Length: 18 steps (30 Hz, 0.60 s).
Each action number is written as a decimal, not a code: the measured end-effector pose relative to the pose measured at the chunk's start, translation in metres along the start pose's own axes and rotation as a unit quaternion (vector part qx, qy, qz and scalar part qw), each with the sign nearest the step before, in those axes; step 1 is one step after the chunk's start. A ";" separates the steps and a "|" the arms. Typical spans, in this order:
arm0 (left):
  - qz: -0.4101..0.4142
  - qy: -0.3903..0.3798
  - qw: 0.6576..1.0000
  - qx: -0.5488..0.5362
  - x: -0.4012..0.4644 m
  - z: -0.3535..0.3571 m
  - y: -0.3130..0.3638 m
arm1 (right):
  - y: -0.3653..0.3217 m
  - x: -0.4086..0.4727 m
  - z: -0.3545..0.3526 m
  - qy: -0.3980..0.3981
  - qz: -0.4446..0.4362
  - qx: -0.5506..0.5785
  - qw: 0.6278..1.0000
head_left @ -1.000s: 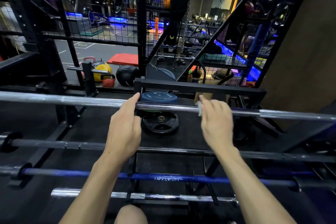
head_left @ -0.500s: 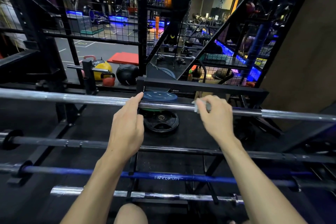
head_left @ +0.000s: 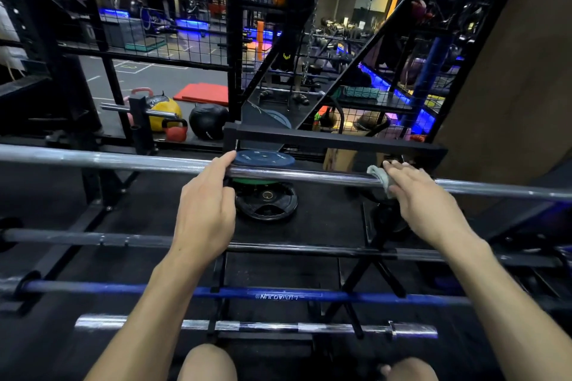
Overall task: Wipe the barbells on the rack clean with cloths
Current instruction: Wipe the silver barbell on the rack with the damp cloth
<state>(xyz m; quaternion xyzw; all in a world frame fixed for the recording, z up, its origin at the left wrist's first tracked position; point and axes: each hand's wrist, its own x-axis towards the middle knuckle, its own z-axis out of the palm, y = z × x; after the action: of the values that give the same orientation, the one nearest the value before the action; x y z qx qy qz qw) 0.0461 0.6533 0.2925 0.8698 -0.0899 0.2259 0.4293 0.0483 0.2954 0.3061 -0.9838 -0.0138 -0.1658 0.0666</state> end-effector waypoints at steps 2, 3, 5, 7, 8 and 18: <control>-0.004 0.000 1.000 -0.002 0.001 0.000 0.001 | 0.005 0.003 -0.015 -0.036 0.003 -0.028 0.999; -0.004 -0.001 1.000 -0.002 0.000 0.000 0.001 | 0.009 0.004 -0.023 -0.048 0.015 -0.037 0.998; -0.005 0.002 1.000 -0.002 0.000 0.000 0.000 | 0.014 0.006 -0.037 -0.056 0.055 -0.070 0.994; -0.010 0.007 1.000 -0.003 0.000 0.001 0.000 | 0.013 0.008 -0.037 -0.045 0.064 -0.114 0.990; -0.013 0.009 1.000 -0.004 0.001 0.001 0.000 | 0.010 0.008 -0.033 -0.035 0.064 -0.129 0.989; -0.025 0.000 1.000 -0.014 0.000 0.000 0.002 | -0.113 0.016 0.048 0.120 -0.066 0.040 0.990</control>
<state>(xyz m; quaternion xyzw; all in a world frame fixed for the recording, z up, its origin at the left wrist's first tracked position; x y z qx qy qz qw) 0.0451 0.6516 0.2936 0.8658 -0.0711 0.2138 0.4468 0.0735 0.4142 0.2811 -0.9504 -0.0774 -0.2856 0.0958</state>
